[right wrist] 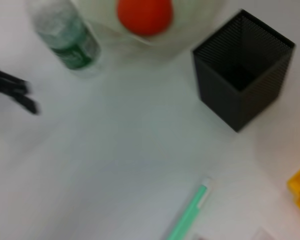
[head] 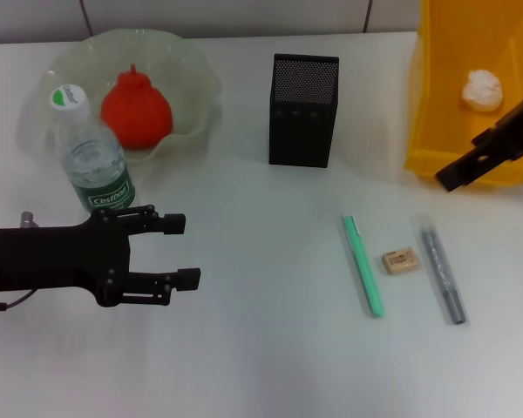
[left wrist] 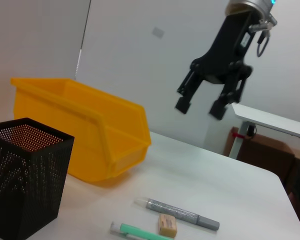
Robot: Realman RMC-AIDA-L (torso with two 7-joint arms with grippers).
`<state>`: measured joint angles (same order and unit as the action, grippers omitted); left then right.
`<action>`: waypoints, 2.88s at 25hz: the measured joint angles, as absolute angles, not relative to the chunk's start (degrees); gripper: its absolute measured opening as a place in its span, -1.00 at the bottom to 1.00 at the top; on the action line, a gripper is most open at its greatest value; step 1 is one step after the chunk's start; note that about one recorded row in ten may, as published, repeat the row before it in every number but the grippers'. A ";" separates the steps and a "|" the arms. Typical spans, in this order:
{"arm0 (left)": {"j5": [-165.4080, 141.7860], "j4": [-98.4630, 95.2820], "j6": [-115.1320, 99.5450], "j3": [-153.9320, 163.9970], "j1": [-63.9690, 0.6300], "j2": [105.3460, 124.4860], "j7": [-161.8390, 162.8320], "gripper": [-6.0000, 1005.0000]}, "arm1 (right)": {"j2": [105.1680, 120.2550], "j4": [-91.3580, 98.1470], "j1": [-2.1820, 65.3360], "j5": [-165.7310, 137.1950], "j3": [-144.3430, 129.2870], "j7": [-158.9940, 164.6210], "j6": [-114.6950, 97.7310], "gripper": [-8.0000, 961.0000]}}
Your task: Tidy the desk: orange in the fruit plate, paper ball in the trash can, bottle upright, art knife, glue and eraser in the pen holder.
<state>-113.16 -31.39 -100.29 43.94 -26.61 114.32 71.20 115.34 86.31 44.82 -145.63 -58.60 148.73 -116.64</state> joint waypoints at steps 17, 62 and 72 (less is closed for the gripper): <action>-113.29 -31.15 -97.54 44.03 -26.27 114.98 71.35 0.67 | 119.72 62.38 48.28 -150.24 -85.62 157.41 -85.68 0.64; -113.28 -31.20 -96.68 43.51 -24.30 115.40 70.88 0.68 | 119.41 60.02 45.27 -142.35 -90.46 155.19 -74.21 -0.67; -113.29 -31.20 -96.68 43.50 -24.23 115.33 70.76 0.67 | 119.21 67.06 36.37 -112.28 -63.39 132.81 -74.41 -0.65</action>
<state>-113.29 -31.20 -96.68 43.50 -24.23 115.33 70.76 119.21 67.06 36.37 -112.28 -63.39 132.82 -74.41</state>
